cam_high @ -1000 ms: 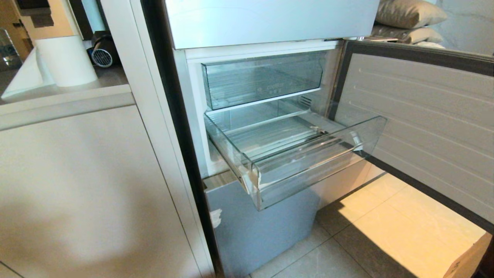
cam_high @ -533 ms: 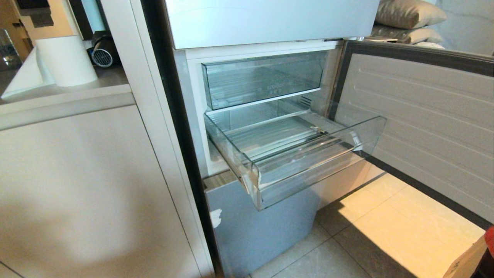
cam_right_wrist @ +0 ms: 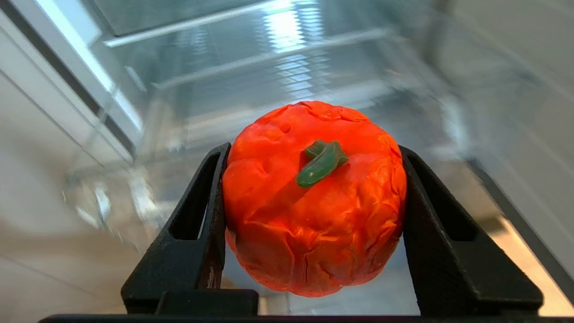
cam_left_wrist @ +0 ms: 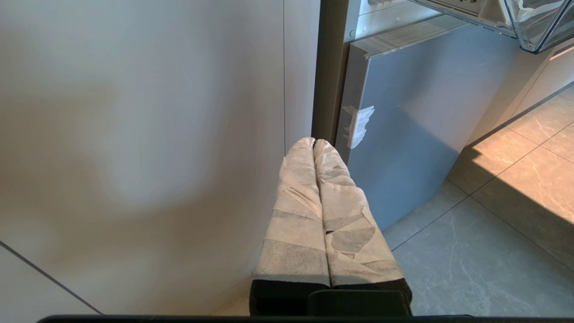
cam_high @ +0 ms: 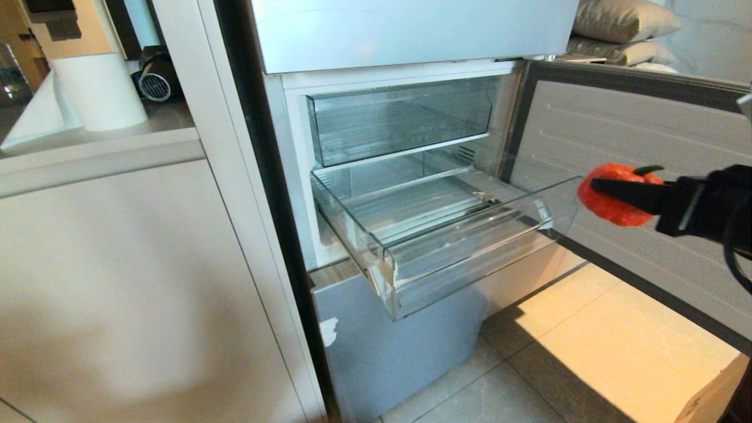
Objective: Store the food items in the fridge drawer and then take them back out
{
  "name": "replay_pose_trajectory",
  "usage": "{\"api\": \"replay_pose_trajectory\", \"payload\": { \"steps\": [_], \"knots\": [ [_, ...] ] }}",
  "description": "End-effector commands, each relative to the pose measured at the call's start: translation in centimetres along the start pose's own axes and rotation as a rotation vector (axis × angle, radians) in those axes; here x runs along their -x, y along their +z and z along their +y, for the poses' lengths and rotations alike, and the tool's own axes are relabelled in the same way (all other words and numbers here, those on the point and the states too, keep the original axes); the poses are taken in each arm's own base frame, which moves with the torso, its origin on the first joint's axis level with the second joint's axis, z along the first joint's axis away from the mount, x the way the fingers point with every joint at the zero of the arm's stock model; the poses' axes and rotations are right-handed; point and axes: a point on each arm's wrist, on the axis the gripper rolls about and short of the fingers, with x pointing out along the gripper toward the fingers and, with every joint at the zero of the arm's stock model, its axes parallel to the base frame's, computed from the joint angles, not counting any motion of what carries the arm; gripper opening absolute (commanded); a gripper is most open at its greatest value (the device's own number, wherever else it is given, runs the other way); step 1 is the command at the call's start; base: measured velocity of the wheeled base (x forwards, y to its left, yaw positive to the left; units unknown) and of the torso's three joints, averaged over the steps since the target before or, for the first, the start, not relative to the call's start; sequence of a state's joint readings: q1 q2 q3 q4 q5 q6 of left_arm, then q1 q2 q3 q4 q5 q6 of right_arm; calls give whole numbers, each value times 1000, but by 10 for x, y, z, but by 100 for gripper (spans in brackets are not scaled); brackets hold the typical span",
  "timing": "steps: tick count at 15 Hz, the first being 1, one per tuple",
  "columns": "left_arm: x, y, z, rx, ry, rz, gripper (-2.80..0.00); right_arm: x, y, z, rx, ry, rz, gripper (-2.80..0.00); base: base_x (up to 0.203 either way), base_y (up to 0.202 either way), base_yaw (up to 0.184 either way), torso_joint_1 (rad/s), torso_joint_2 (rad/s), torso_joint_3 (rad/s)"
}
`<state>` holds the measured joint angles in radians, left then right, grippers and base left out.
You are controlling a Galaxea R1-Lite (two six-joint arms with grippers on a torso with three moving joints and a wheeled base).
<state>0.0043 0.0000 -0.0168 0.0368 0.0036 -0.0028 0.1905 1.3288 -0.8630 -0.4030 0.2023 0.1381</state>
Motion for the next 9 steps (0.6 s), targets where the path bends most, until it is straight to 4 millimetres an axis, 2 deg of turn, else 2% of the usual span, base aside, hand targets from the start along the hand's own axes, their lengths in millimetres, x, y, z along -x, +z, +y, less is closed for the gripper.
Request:
{"api": "replay_pose_trajectory", "payload": {
  "steps": [1, 5, 9],
  "knots": [
    [0, 0, 0, 0, 1, 1, -280, -64, -12, 7, -4, 28, 79, -280, 0, 0, 0, 0, 0, 0],
    [0, 0, 0, 0, 0, 1, -280, -127, -17, 13, 5, 29, 87, -280, 0, 0, 0, 0, 0, 0],
    [0, 0, 0, 0, 1, 1, -280, -178, -26, 13, 9, 23, 26, -280, 0, 0, 0, 0, 0, 0]
  ]
}}
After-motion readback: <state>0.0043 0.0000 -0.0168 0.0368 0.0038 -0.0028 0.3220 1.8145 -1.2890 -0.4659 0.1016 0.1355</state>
